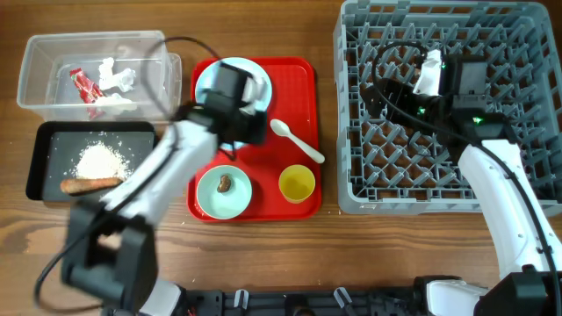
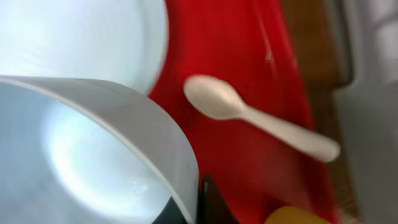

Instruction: Sort waste into correct bins and load items into the dishwasher rack

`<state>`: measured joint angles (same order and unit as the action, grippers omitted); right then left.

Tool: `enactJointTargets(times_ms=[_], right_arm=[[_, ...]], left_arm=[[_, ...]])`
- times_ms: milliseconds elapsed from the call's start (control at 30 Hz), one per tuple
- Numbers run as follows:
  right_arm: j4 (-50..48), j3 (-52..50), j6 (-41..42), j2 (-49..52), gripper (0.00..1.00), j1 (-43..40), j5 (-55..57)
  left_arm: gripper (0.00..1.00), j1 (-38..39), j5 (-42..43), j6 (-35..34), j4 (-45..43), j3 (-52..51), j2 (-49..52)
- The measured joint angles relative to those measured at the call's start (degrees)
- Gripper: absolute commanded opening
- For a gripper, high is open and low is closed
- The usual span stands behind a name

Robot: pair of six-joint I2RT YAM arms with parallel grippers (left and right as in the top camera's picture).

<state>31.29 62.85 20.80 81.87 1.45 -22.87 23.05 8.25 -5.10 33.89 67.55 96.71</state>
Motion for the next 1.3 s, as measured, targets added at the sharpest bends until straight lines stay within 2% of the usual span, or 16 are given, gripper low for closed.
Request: enactJointTargets(times_ms=[33,133,167,200,233,333,367,433,533,633,733,833,967,1133,1233,1300], right_arm=[[0.04,0.00,0.00,0.00,1.00,0.00,0.00],[0.02,0.00,0.00,0.00,1.00,0.00,0.02],[-0.07,0.00,0.00,0.00,1.00,0.00,0.00],[-0.24,0.00,0.00,0.00,1.00,-0.02,0.00],[-0.31,0.00,0.00,0.00,1.00,0.00,0.02],[-0.42,0.02,0.00,0.00,1.00,0.00,0.02],[-0.44,0.00,0.00,0.00,1.00,0.00,0.02],[-0.46,0.00,0.00,0.00,1.00,0.00,0.00],[-0.63,0.00,0.00,0.00,1.00,0.00,0.00],[-0.92,0.00,0.00,0.00,1.00,0.00,0.02],[-1.16,0.00,0.00,0.00,1.00,0.00,0.00],[-1.31,0.00,0.00,0.00,1.00,0.00,0.02],[-1.09,0.02,0.00,0.00,1.00,0.00,0.02],[-0.92,0.00,0.00,0.00,1.00,0.00,0.02],[-0.85,0.00,0.00,0.00,1.00,0.00,0.02],[-0.81,0.00,0.00,0.00,1.00,0.00,0.00]], left_arm=[[0.04,3.93,-2.10,1.38,0.48,-0.02,4.63],[0.04,7.02,-4.15,2.32,2.12,-0.09,7.26],[0.21,7.43,-4.52,2.49,2.40,-0.09,7.30],[0.52,8.04,-5.03,2.73,3.32,-0.09,7.30],[0.64,8.20,-5.20,2.93,3.87,-0.09,7.32],[0.76,8.31,-5.44,2.36,6.34,0.04,7.34],[0.75,8.22,-5.46,1.29,8.55,0.57,7.34],[0.59,7.67,-5.46,-4.31,12.94,3.89,7.19],[0.59,7.17,-5.86,-15.15,19.98,6.82,3.65],[0.53,7.19,-6.91,-22.34,24.90,6.38,2.82],[0.50,7.21,-8.02,-25.77,23.85,2.82,2.82],[0.39,7.21,-9.38,-27.56,16.76,-4.09,2.78],[0.04,7.21,-9.92,-28.22,13.60,-9.42,2.82],[0.04,7.23,-9.99,-28.55,17.55,-7.93,2.67],[0.04,5.92,-8.09,-26.53,25.79,-1.01,1.49],[0.04,1.79,-7.08,-24.09,26.95,5.88,-2.29]])
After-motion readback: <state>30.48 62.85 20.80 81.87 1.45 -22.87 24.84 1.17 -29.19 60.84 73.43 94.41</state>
